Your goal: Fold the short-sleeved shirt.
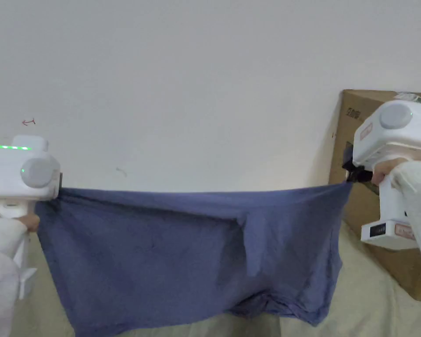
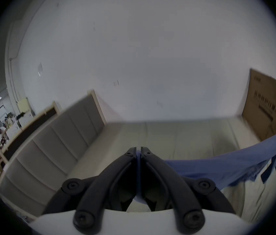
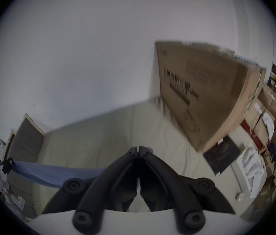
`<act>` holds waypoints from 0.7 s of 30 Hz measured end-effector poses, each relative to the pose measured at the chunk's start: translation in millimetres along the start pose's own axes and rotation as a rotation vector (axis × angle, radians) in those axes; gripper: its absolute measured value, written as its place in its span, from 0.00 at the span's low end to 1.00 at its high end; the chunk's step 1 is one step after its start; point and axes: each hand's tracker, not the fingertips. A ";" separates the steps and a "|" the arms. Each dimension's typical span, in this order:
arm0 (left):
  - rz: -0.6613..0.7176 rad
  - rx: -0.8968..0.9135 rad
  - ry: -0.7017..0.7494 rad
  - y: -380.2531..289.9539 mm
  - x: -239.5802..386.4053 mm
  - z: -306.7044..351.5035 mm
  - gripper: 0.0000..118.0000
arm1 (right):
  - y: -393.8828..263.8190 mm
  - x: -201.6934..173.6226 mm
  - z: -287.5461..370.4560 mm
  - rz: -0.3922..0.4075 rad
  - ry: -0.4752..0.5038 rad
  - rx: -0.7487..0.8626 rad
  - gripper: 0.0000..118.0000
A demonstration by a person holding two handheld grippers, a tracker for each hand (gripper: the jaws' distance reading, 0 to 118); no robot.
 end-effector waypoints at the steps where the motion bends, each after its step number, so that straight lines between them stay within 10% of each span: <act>1: 0.001 -0.043 -0.014 -25.9 4.0 -17.4 0.02 | -19.8 4.1 -22.9 0.003 -0.031 -0.055 0.00; 10: -0.004 -0.393 -0.009 -210.6 17.0 -84.2 0.02 | -171.7 40.1 -125.2 -0.055 -0.073 -0.341 0.00; 21: 0.040 -0.325 -0.086 -293.7 -43.3 85.6 0.02 | -298.3 95.8 11.3 0.025 -0.017 -0.299 0.00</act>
